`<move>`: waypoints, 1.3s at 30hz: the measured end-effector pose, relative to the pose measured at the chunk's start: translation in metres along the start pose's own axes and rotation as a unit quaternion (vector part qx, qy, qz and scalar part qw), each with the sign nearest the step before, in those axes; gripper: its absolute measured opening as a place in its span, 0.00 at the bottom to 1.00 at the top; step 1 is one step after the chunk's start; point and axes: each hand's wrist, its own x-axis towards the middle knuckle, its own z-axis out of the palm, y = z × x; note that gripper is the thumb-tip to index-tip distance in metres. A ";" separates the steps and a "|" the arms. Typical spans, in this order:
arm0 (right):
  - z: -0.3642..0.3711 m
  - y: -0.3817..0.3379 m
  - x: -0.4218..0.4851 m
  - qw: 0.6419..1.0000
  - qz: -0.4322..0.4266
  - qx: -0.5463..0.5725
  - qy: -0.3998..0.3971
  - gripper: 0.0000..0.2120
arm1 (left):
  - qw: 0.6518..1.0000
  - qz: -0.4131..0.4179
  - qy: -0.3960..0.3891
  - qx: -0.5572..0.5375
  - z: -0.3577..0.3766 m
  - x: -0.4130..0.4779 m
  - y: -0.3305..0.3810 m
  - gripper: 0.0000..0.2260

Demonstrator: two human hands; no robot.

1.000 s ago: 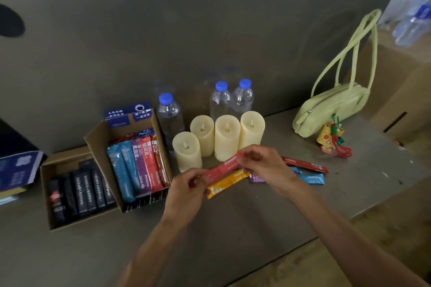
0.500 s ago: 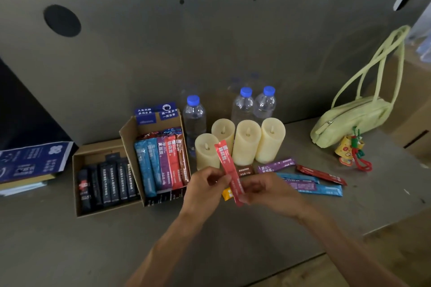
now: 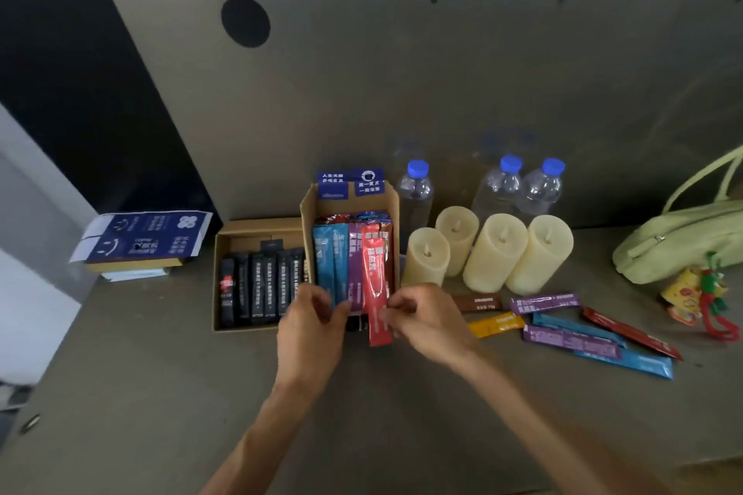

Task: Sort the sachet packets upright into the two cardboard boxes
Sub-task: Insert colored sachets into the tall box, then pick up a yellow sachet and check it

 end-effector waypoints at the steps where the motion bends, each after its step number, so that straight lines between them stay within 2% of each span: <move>1: 0.010 -0.006 0.006 1.000 0.003 0.005 0.012 0.05 | 0.999 0.002 0.014 0.036 -0.005 0.006 -0.007 0.11; 6: 0.046 -0.025 0.036 0.993 0.012 -0.049 0.103 0.04 | 0.993 0.007 -0.002 0.115 -0.010 0.032 -0.016 0.15; 13: 0.065 -0.025 0.054 0.994 0.048 -0.058 0.073 0.07 | 0.989 0.008 0.005 0.149 -0.006 0.041 -0.016 0.14; 23: 0.065 -0.026 0.055 0.988 0.008 -0.128 0.085 0.14 | 0.988 0.014 0.005 0.151 -0.006 0.040 -0.017 0.13; 26: 0.067 -0.027 0.057 0.981 -0.003 -0.177 0.083 0.15 | 0.988 0.017 0.007 0.154 -0.006 0.039 -0.018 0.13; 32: 0.068 -0.027 0.061 0.975 -0.018 -0.206 0.082 0.16 | 0.988 0.025 0.013 0.149 -0.005 0.039 -0.017 0.14; 39: 0.055 -0.026 0.034 0.984 -0.019 -0.150 0.099 0.13 | 0.988 0.064 0.042 0.133 -0.014 0.007 -0.019 0.14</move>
